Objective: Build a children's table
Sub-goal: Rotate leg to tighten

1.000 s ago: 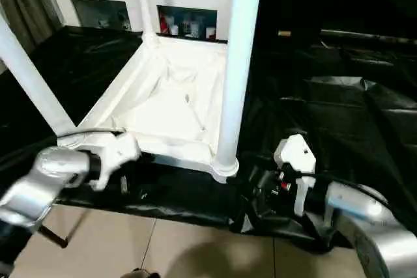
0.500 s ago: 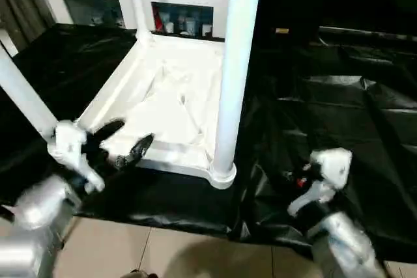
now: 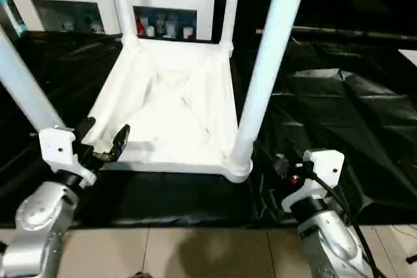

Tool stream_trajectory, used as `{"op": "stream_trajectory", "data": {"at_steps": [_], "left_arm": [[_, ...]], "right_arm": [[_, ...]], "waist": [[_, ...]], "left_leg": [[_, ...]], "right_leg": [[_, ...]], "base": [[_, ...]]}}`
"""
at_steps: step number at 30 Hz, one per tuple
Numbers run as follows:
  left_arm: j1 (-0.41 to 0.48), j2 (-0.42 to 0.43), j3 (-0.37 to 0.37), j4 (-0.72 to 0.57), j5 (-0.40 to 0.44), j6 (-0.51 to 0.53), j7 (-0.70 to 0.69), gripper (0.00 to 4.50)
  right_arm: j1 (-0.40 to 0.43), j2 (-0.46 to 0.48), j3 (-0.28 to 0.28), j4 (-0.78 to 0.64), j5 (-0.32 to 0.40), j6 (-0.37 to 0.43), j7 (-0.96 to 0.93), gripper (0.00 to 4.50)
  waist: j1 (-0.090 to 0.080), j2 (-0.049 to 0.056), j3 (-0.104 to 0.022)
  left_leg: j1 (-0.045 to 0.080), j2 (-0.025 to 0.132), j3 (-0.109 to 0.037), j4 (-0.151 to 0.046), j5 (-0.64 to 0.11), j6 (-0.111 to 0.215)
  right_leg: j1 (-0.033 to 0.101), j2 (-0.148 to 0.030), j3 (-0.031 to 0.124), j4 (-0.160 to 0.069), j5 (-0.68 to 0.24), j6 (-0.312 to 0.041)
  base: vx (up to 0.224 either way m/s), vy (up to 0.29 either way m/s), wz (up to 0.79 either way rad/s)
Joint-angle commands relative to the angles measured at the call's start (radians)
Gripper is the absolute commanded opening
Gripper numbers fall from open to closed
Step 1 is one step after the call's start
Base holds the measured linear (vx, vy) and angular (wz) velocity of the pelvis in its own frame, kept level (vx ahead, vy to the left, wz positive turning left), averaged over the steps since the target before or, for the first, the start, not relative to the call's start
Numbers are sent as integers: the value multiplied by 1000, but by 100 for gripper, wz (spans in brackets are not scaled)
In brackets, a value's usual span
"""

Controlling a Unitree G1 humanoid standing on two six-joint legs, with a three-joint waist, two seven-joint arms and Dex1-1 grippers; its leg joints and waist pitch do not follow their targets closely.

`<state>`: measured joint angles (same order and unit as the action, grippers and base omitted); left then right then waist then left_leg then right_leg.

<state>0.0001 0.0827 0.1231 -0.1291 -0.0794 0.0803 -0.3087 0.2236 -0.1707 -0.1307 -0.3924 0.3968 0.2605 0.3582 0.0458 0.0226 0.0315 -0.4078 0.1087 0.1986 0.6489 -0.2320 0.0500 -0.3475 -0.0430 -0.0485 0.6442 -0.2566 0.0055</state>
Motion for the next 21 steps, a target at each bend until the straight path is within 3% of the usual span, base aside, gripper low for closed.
{"op": "stream_trajectory", "data": {"at_steps": [1,2,3,4,5,6,7,8,10,11,13,15,16,17,19,21], "left_arm": [[2,-10,4,10,13,7,34,448],[4,-10,6,12,14,9,41,448],[5,-10,7,15,15,7,46,448],[10,-9,6,16,15,1,46,448],[18,-7,2,14,16,-7,47,448],[19,-6,1,14,17,-7,47,448],[25,-6,-2,12,17,-11,48,448],[25,-6,-3,11,17,-12,48,448],[39,3,-16,4,30,-21,46,448],[49,14,-26,-4,44,-15,46,448],[70,23,-20,-16,49,-19,49,448],[86,28,-8,-20,46,-29,50,448],[107,33,14,-20,43,-42,58,448],[127,35,27,-25,31,-60,53,448],[156,38,38,-34,20,-82,48,448],[172,43,36,-41,22,-92,41,448]], "right_arm": [[14,-32,11,-9,8,27,43,315],[22,-45,28,-22,12,39,67,315],[28,-56,44,-32,14,46,86,315],[30,-63,57,-37,12,50,95,315],[28,-70,71,-40,13,57,103,315],[28,-71,73,-40,13,58,104,315],[25,-74,83,-39,12,60,110,315],[24,-75,85,-38,11,60,111,315],[9,-77,98,-18,4,57,112,315],[-3,-79,101,2,-10,47,112,315],[-26,-81,104,41,-40,34,103,315],[-38,-93,116,69,-65,29,104,315],[-51,-105,134,100,-82,15,123,315],[-61,-109,143,118,-88,10,134,315],[-73,-108,149,135,-81,9,147,315],[-83,-108,153,143,-80,12,150,315]], "waist": [[-6,8,-37],[-6,-3,-34],[2,-21,-28],[15,-38,-17],[13,-34,-7],[14,-21,-6],[-10,-13,0],[-18,-6,-7],[-27,-3,-10],[-26,-6,-7],[-29,-4,-5],[-31,-2,-5],[-30,6,-4],[-30,4,-2],[-34,0,-1],[-26,3,-1]], "left_leg": [[41,169,-113,-188,-379,-222],[36,136,-99,-170,-438,-244],[27,108,-94,-130,-453,-207],[28,112,-108,-85,-346,-109],[24,115,-121,-79,-269,-75],[29,122,-127,-95,-307,-86],[28,131,-138,-135,-492,-141],[26,132,-150,-158,-627,-190],[28,129,-158,-168,-713,-227],[26,126,-156,-167,-705,-228],[20,123,-156,-162,-675,-223],[20,124,-156,-161,-659,-222],[26,124,-153,-159,-658,-221],[34,126,-150,-154,-660,-214],[26,127,-149,-155,-634,-196],[35,130,-145,-152,-619,-187]], "right_leg": [[-3,-85,30,-42,-24,-10],[-4,-106,46,-70,-58,-25],[-3,-172,72,-118,-273,-50],[0,-236,96,-166,-530,-50],[6,-232,83,-183,-667,-57],[4,-208,66,-178,-673,-65],[2,-152,28,-155,-627,-57],[13,-133,16,-132,-510,-54],[12,-135,17,-121,-365,-76],[9,-147,20,-125,-343,-86],[11,-161,22,-131,-376,-91],[12,-164,22,-134,-377,-97],[5,-161,25,-134,-351,-103],[-2,-163,29,-138,-339,-111],[5,-165,28,-135,-326,-125],[-3,-164,32,-137,-322,-124]], "base": [[-100,44,1],[-107,-3,-9],[-88,-45,-20],[-88,-45,-20],[-78,-52,-25],[-83,-16,-26],[-83,-16,-26],[-67,15,-26],[-43,18,-21],[0,0,0],[-29,10,-21],[-13,7,-11],[0,0,0],[0,0,0],[0,0,0],[0,0,0]]}}
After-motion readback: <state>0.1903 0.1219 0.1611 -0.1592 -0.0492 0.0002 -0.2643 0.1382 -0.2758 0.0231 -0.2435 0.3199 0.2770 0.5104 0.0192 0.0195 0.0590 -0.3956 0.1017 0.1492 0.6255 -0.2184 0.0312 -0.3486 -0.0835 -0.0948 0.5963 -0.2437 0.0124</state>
